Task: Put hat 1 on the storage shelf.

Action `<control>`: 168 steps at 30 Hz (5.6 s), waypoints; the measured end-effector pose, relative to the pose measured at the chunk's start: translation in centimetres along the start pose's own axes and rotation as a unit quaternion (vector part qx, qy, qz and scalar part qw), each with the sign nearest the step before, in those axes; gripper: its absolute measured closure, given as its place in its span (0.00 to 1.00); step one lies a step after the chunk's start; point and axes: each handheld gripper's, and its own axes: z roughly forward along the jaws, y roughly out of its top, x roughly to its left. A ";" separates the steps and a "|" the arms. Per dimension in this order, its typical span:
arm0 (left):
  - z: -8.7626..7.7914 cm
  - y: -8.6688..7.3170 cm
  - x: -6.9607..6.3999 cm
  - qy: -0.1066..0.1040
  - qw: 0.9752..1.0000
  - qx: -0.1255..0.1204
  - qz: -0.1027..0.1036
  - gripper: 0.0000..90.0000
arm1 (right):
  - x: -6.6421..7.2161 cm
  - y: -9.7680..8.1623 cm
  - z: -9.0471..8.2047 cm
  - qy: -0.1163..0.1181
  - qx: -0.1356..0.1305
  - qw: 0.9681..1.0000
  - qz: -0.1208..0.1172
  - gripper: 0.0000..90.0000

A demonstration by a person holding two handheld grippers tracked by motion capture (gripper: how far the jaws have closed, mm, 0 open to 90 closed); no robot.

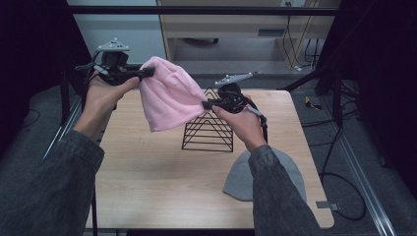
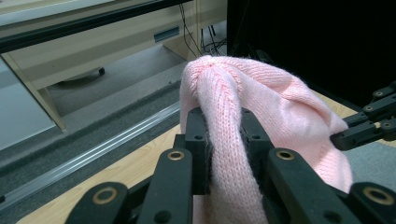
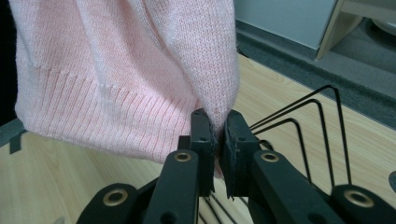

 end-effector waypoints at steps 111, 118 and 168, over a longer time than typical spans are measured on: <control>10.4 -5.0 -9.5 -0.097 0.992 0.025 0.078 0.81 | -4.0 -14.2 1.0 -0.123 0.049 0.991 0.009 0.81; 10.5 -5.5 -9.8 -0.099 0.992 0.029 0.075 0.81 | -3.6 -14.3 -1.0 -0.135 0.042 0.990 0.006 0.64; 7.7 -11.3 -10.0 -0.093 0.993 0.058 0.050 0.17 | -11.6 -20.5 -9.5 -0.198 0.116 0.966 0.117 0.44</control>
